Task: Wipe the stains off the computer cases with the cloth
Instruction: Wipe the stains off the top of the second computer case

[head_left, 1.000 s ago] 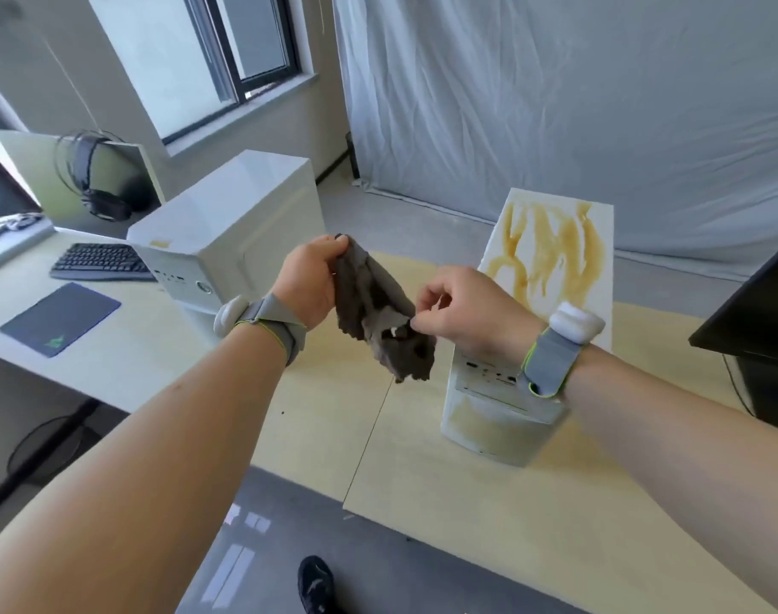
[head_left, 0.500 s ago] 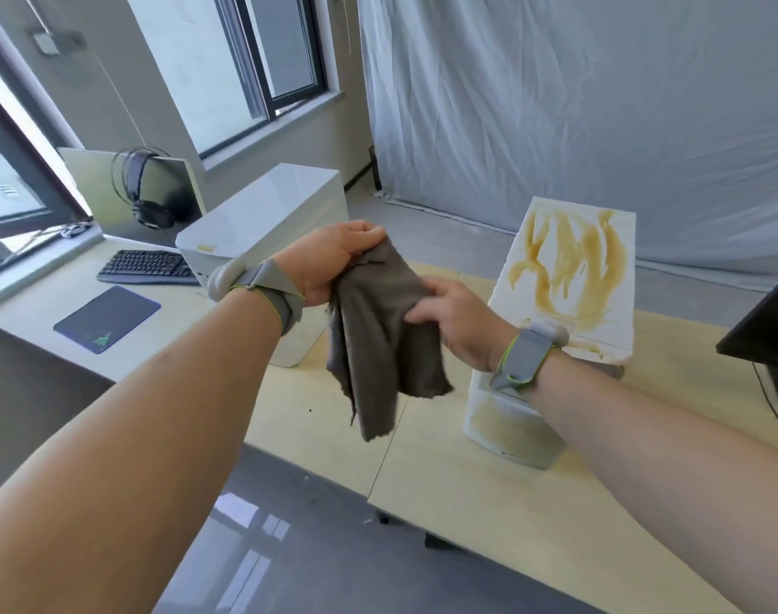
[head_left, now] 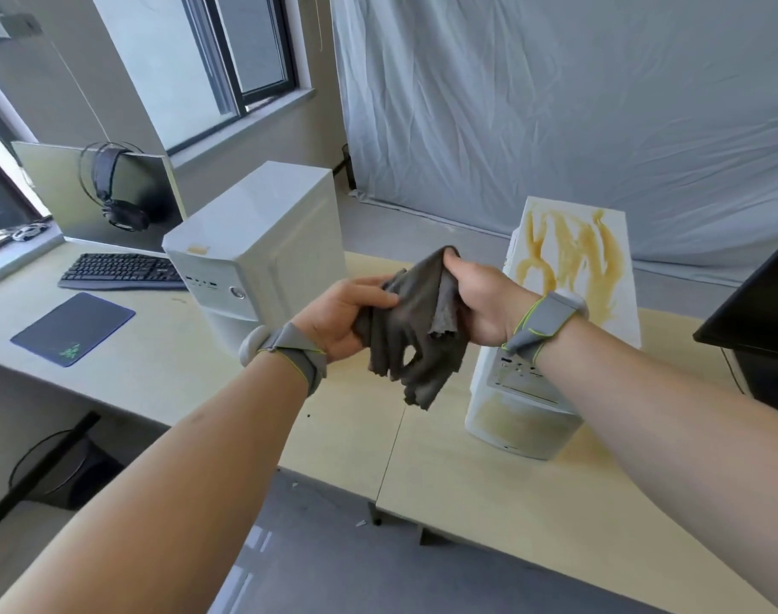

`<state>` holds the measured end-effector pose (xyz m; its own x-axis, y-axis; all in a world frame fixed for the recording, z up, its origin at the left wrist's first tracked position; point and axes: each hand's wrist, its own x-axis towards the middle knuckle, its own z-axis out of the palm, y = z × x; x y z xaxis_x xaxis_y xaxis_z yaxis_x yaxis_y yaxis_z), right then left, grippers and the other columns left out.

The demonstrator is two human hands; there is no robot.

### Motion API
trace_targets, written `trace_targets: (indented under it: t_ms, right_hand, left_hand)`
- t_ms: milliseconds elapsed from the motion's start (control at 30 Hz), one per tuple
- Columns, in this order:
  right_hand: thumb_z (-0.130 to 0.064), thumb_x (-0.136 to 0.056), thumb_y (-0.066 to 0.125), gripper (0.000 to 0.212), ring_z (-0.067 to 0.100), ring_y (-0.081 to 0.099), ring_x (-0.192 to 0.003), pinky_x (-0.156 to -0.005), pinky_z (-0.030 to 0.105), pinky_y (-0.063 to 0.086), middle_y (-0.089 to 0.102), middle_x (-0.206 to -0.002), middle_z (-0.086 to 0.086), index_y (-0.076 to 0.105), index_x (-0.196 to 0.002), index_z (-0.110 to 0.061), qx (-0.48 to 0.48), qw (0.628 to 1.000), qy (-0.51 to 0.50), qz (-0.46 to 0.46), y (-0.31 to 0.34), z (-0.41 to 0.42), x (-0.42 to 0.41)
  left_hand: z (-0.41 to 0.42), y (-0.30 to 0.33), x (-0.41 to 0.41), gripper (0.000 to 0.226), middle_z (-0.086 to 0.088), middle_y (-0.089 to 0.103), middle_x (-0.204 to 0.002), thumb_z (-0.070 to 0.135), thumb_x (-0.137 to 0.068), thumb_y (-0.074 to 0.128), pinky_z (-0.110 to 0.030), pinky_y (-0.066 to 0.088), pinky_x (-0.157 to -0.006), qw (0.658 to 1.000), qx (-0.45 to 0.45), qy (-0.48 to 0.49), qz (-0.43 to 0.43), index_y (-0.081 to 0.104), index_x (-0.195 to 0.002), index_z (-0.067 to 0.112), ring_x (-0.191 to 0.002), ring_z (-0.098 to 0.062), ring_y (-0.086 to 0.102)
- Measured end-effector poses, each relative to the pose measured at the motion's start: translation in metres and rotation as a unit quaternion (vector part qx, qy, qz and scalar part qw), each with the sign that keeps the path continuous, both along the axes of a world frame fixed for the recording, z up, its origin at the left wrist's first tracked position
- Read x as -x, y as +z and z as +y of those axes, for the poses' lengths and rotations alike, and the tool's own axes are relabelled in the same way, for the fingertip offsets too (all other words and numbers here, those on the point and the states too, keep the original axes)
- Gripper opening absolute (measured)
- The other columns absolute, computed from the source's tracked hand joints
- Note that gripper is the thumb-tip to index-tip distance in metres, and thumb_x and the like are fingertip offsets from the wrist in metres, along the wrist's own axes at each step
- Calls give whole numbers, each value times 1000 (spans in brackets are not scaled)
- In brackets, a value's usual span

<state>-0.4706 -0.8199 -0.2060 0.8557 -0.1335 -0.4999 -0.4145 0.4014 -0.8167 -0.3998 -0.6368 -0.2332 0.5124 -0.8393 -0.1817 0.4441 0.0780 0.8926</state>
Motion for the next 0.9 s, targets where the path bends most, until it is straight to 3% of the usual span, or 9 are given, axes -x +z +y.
trace_targets:
  t_ms: [67,167,267,333,467,633,767,833,900]
  right_hand:
    - [-79,-88,43,76,28,69,-88,-79,36,53,71,-101,12,72,-104,-11,8,995,66,68,-10,-3,7]
    - [-92,-75,40,92,25,58,-58,-58,26,47,60,-72,10,68,-78,-4,-49,988,109,102,-26,-6,26]
    - [-83,-77,55,98,32,68,-86,-83,36,55,69,-97,18,64,-118,6,-181,983,11,36,-42,4,39]
    - [-61,-81,73,80,37,65,-102,-103,48,49,66,-110,21,61,-124,5,-213,976,-42,8,-52,14,38]
    - [-14,-92,67,8,30,68,-78,-77,42,57,69,-90,16,65,-87,-7,-3,998,-51,26,-62,39,32]
    - [-15,-98,55,19,25,69,-89,-77,39,59,74,-93,3,73,-103,-17,273,957,-94,-9,-60,20,24]
    - [-33,-83,68,25,20,63,-76,-73,34,51,69,-77,-3,74,-86,-9,395,917,-38,-28,-51,5,22]
    - [-34,-69,84,29,19,65,-75,-71,32,50,70,-79,-1,74,-85,-12,424,905,28,-5,-46,-1,22]
    - [-27,-71,83,22,21,62,-76,-69,32,48,67,-78,1,73,-83,-12,511,855,85,14,-42,-3,22]
  left_hand:
    - [4,8,-9,59,-29,47,-133,-1,-90,50,-57,31,-118,997,24,71,28,36,-146,-12,-123,-42,48]
    - [9,13,-23,52,-22,59,-132,0,-93,56,-50,46,-109,981,-8,191,35,47,-144,3,-115,-36,62]
    - [18,12,-36,48,-21,61,-128,6,-94,64,-47,54,-101,963,-62,262,29,52,-140,11,-112,-32,66]
    - [24,9,-43,45,-20,61,-128,9,-93,68,-47,55,-100,957,-90,275,28,56,-136,12,-114,-32,65]
    - [27,10,-47,39,-20,61,-127,4,-94,65,-46,57,-97,962,-110,248,27,60,-132,13,-114,-35,65]
    - [43,18,-58,49,-13,63,-126,-8,-82,71,-34,54,-98,950,-253,101,-149,68,-127,11,-113,-30,61]
    - [46,15,-65,41,3,70,-106,8,-74,79,-31,52,-88,782,-465,-26,-415,75,-110,27,-97,-19,63]
    - [44,13,-63,11,1,70,-97,20,-85,72,-27,51,-77,715,-513,-29,-474,76,-90,29,-89,-18,62]
    - [45,8,-66,17,-1,65,-98,34,-89,67,-33,52,-84,677,-544,-25,-496,71,-73,30,-94,-21,56]
